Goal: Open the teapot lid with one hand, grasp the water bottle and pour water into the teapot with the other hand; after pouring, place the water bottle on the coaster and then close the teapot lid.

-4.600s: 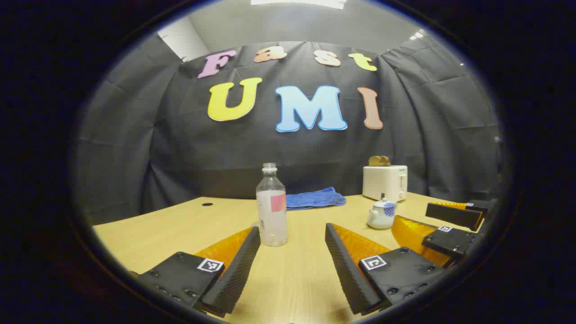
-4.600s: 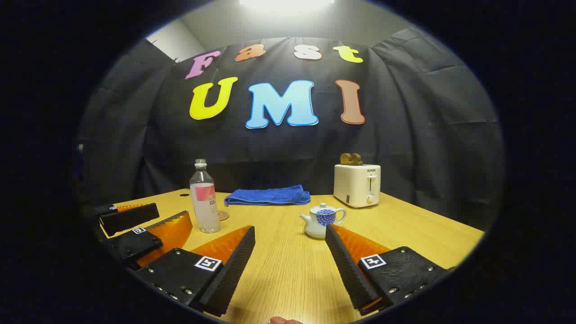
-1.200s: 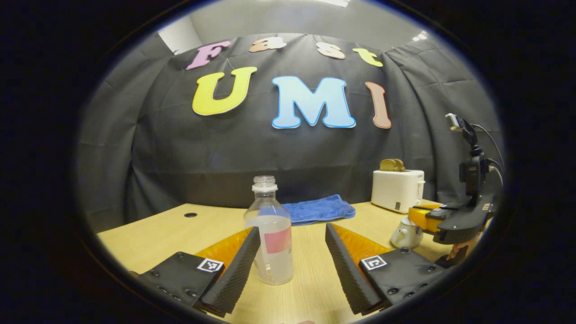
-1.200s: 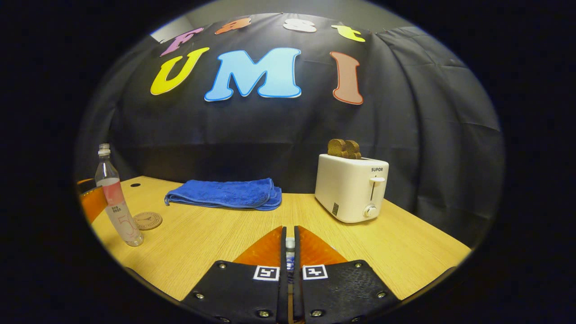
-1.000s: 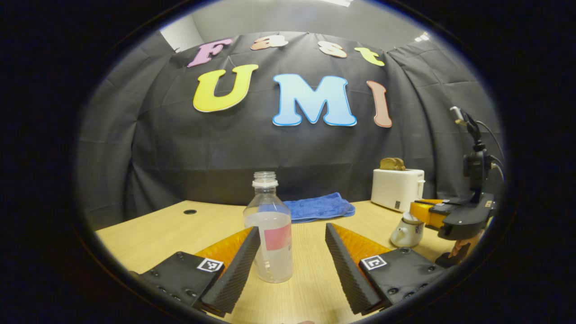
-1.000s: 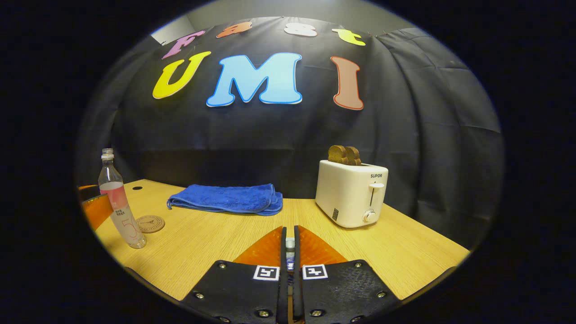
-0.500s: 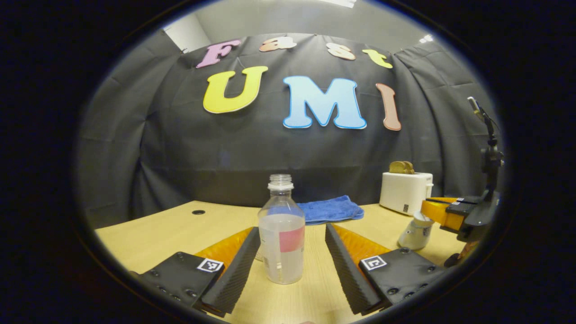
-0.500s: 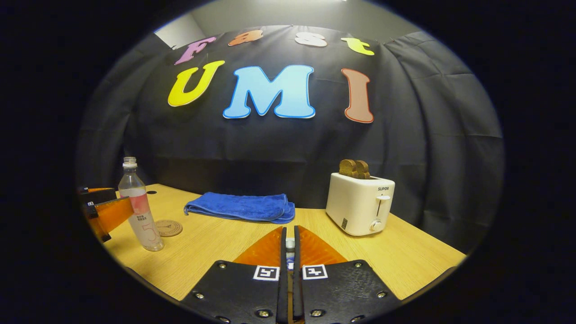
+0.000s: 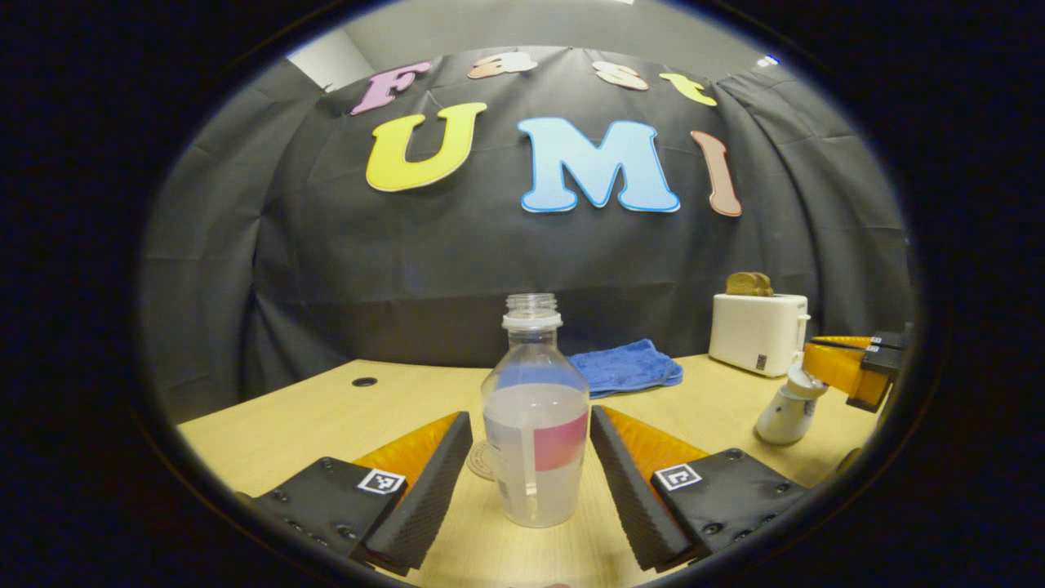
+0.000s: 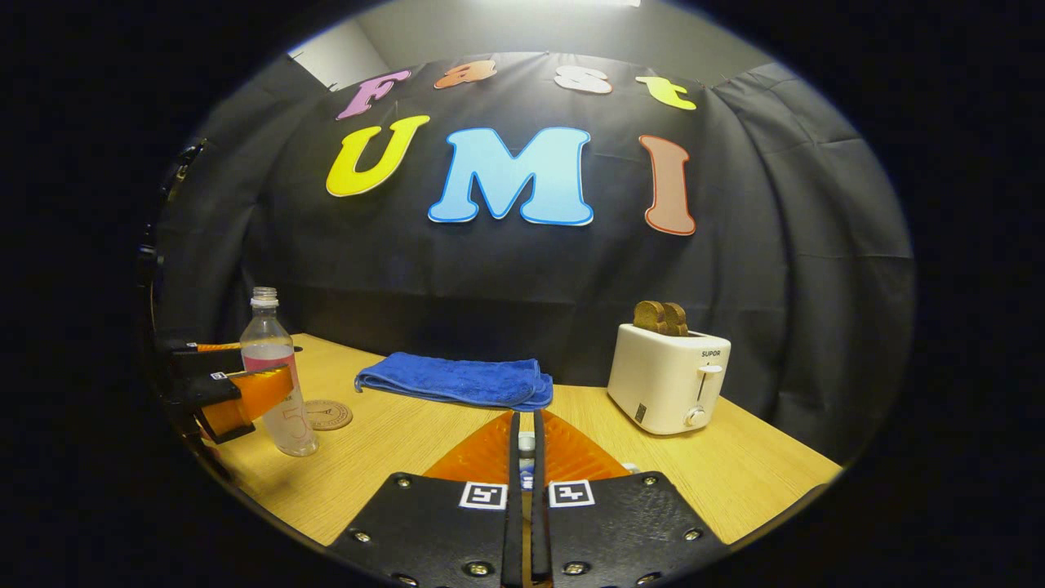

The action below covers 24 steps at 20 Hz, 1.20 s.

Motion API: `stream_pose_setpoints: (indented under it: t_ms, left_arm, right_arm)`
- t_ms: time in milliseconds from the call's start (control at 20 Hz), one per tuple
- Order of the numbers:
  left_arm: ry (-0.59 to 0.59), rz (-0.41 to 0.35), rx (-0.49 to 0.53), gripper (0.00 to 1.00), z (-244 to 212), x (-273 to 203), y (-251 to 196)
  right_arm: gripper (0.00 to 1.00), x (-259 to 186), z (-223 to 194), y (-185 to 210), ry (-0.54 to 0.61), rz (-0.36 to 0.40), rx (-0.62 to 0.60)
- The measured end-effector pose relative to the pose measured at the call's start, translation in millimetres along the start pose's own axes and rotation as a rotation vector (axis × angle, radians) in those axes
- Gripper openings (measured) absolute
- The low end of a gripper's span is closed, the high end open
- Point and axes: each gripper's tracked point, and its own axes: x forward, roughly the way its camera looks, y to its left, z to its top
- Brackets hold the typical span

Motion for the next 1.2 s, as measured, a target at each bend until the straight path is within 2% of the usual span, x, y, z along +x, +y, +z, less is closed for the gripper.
stream_pose_setpoints:
  t_ms: [200,350,450,750,950,1200]
  left_arm:
    - [0.021,-0.009,-0.029,1.00,-6,21,0]
    - [0.026,-0.011,-0.015,0.98,-13,28,-3]
    - [0.023,-0.010,-0.006,0.88,-11,26,-2]
    - [0.028,-0.013,0.034,0.87,-9,23,-9]
    - [0.001,-0.029,0.099,0.87,6,19,-24]
    - [-0.041,-0.080,0.250,0.86,22,16,-60]
  right_arm:
    - [0.05,-8,-4,5,0.015,0.014,-0.009]
    - [0.05,-21,-6,7,0.029,0.018,-0.029]
    - [0.05,-40,-7,7,0.032,0.022,-0.012]
    - [0.05,-105,-3,2,0.021,0.010,0.027]
    - [0.05,-137,-1,1,0.010,0.006,0.039]
    - [0.04,-163,1,6,0.002,0.024,0.067]
